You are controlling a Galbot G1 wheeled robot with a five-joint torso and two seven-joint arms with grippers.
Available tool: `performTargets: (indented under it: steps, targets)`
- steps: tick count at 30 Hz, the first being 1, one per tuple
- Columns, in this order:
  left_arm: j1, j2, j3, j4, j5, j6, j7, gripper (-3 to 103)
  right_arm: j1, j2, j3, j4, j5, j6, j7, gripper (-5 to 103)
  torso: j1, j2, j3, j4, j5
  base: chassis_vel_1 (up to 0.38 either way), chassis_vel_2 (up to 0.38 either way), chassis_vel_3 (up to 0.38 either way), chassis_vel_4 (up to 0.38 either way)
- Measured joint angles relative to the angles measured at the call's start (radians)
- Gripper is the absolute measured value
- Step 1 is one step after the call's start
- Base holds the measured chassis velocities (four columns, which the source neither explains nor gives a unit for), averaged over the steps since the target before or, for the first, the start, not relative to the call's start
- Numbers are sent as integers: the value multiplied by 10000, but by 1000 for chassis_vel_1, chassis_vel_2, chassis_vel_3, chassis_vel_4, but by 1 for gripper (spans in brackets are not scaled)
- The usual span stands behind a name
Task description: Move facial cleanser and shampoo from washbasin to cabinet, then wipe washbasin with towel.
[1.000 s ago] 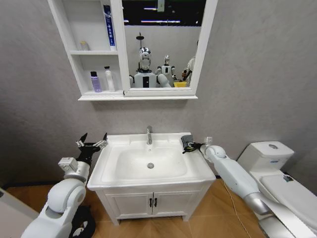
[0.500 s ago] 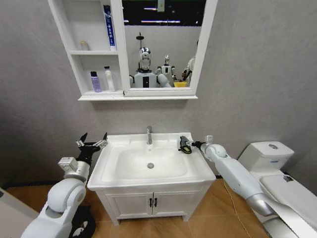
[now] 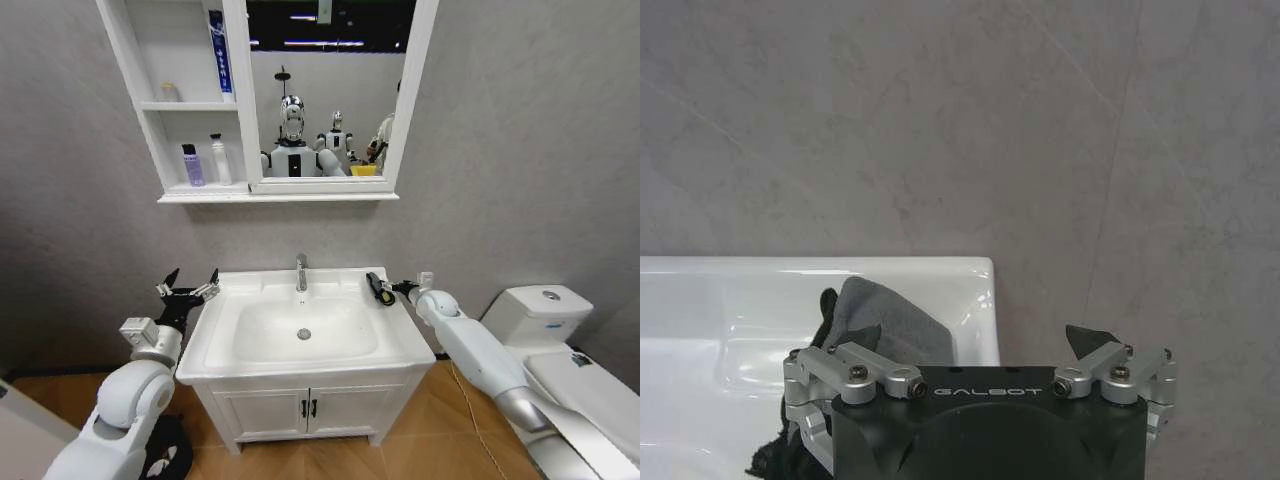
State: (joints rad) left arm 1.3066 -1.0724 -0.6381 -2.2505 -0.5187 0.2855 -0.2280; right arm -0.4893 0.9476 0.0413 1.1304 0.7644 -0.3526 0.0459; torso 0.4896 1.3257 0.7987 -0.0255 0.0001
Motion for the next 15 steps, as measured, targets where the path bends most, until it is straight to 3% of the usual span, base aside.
performTargets:
  steps: [8,15]
  targets:
    - [37,-18,-9,-30,18,-1,18,100,-216,-38,209,532,-434,176,131,100,0,0,0,0,-1,0,0,0,0]
    - [36,-122,122,-48,135,-24,65,100,-487,-160,231,1001,-563,-84,797,100,0,0,0,-1,-1,0,0,0,0]
